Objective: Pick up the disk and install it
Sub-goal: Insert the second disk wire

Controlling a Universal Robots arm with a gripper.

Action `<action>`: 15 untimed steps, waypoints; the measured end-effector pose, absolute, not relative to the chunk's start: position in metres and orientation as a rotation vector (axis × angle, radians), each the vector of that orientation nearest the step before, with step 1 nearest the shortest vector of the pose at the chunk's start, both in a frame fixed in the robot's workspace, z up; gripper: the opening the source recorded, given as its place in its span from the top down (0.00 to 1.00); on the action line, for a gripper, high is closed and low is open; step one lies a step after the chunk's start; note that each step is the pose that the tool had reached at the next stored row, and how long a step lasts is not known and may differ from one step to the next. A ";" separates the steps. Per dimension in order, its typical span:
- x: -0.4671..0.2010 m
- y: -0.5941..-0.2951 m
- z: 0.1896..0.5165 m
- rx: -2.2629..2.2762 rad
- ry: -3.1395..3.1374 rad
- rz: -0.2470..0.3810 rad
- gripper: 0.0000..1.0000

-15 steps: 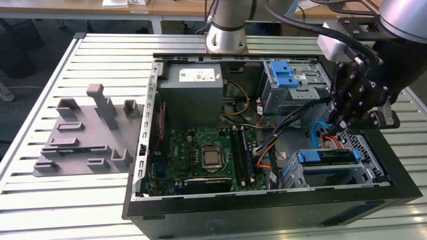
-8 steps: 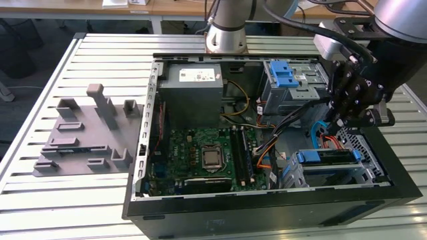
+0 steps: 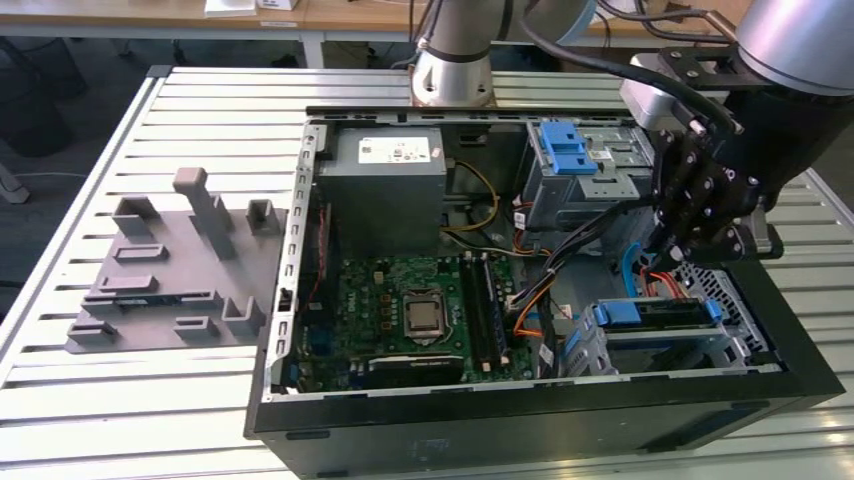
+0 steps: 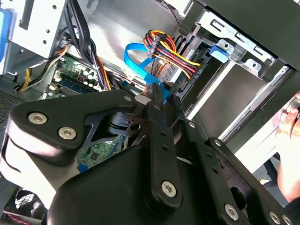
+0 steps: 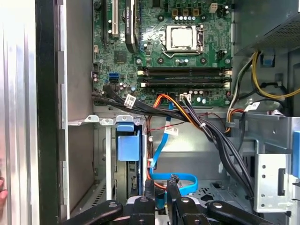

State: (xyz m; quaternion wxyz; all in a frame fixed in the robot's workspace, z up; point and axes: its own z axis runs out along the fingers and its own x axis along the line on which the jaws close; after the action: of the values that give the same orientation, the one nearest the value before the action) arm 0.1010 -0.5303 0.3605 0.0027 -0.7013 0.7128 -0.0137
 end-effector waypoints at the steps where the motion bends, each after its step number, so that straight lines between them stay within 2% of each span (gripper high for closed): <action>1: 0.101 -0.530 0.360 -2.201 2.236 -0.046 0.75; 8: 0.101 -0.530 0.356 -2.202 2.238 -0.049 0.76; 9: 0.101 -0.530 0.356 -2.201 2.237 -0.046 0.83; 15: 0.101 -0.531 0.353 -2.192 2.225 -0.029 0.83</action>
State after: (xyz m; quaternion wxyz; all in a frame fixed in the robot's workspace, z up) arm 0.1010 -0.5311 0.3532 0.0090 -0.7016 0.7124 -0.0094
